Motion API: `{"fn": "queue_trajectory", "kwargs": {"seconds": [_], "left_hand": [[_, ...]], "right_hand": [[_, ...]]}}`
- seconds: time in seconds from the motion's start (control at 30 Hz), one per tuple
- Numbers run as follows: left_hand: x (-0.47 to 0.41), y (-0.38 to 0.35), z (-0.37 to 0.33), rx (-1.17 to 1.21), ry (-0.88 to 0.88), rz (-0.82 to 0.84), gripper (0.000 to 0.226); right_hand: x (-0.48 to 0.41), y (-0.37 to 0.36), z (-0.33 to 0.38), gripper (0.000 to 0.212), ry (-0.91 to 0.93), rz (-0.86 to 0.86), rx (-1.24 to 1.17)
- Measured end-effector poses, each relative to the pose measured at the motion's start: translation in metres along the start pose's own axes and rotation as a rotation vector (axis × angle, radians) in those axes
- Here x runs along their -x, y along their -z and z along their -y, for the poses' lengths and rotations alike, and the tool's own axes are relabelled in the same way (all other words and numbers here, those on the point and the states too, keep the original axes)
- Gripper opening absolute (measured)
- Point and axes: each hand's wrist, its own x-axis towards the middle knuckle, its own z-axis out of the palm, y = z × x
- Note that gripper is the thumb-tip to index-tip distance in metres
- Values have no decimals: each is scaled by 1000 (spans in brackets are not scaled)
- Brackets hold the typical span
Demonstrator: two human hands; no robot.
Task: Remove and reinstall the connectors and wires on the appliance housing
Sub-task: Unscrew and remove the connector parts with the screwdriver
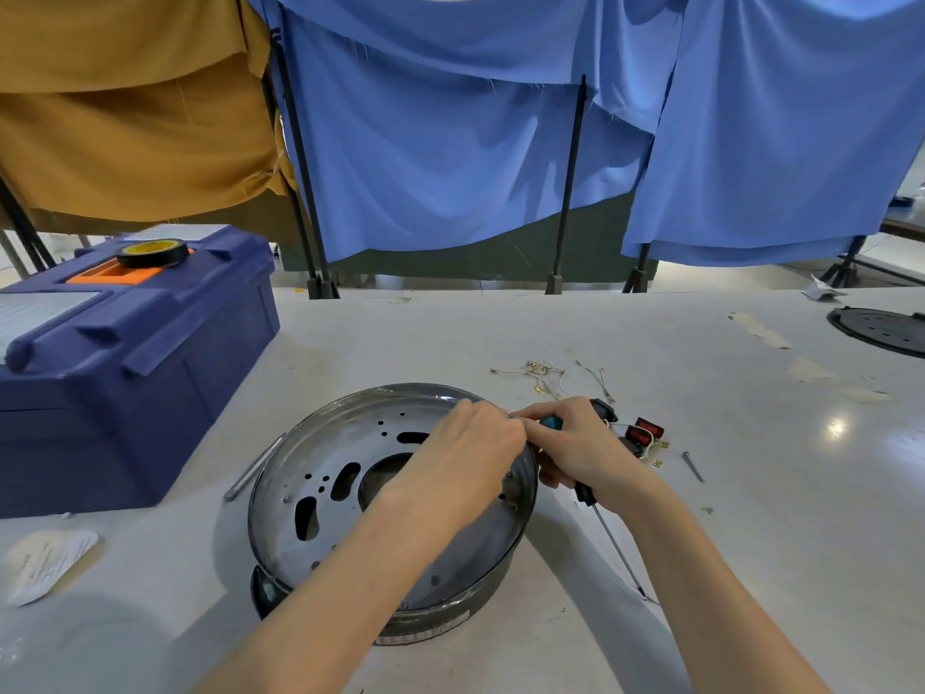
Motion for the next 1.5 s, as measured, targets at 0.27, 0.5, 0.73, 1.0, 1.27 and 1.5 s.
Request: {"fn": "queue_trajectory", "kwargs": {"seconds": [0.27,0.5,0.73,1.0,1.27,1.5], "left_hand": [[-1,-3,2,43,17,-1,17],[-4,-3,-2,182,36,16,16],[-2,-6,4,405,72,-53,20],[6,-10,13,598,123,-2,13],[1,-9,16,979,272,53,25],[-13,-11,15,1124,470,116,26]], "right_hand": [[-1,-1,-1,23,6,-5,18],[1,-1,0,24,20,-5,22],[0,-1,-2,24,3,6,5],[0,-2,-2,28,-5,-6,-10],[1,-2,-2,27,-4,-10,0],[0,-2,-2,28,-3,-6,-8]]}}
